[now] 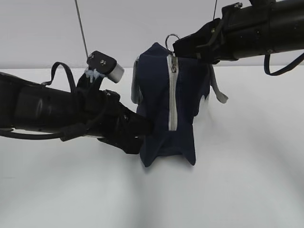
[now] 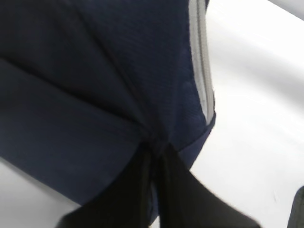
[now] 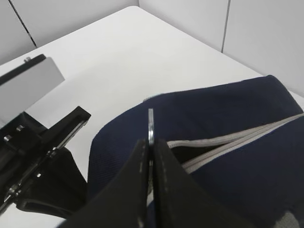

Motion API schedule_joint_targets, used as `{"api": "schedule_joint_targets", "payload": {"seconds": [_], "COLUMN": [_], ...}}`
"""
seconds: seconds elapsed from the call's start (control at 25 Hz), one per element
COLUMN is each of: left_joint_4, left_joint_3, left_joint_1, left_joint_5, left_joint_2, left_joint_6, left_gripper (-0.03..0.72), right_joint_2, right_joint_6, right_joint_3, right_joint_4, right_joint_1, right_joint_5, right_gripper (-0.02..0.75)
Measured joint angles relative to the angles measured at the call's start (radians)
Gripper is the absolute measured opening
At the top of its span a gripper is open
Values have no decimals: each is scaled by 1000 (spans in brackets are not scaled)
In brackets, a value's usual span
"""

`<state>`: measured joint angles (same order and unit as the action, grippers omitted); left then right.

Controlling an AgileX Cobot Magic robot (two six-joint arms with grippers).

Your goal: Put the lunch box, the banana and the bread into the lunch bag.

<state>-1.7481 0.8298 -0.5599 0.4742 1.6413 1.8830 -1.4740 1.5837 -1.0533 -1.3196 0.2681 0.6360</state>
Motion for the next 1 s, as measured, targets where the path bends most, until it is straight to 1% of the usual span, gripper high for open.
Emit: {"api": "schedule_joint_targets", "payload": {"seconds": [0.28,0.6,1.0], "left_joint_4": [0,0,26], "left_joint_3": [-50,-81,-82], "left_joint_1": [0,0,0], "left_joint_5": [13,54,76], "left_joint_2": [0,0,0], "left_joint_6": [0,0,1], "left_gripper": [11,11,11], "right_joint_2": [0,-21,-143], "right_joint_6": [-10,-12,-12], "right_joint_3": [0,-4,-121], "right_joint_4": [-39,-51,-45], "right_joint_1": [0,0,0], "right_joint_5": [-5,-17,-17], "right_gripper": [-16,-16,-16]}}
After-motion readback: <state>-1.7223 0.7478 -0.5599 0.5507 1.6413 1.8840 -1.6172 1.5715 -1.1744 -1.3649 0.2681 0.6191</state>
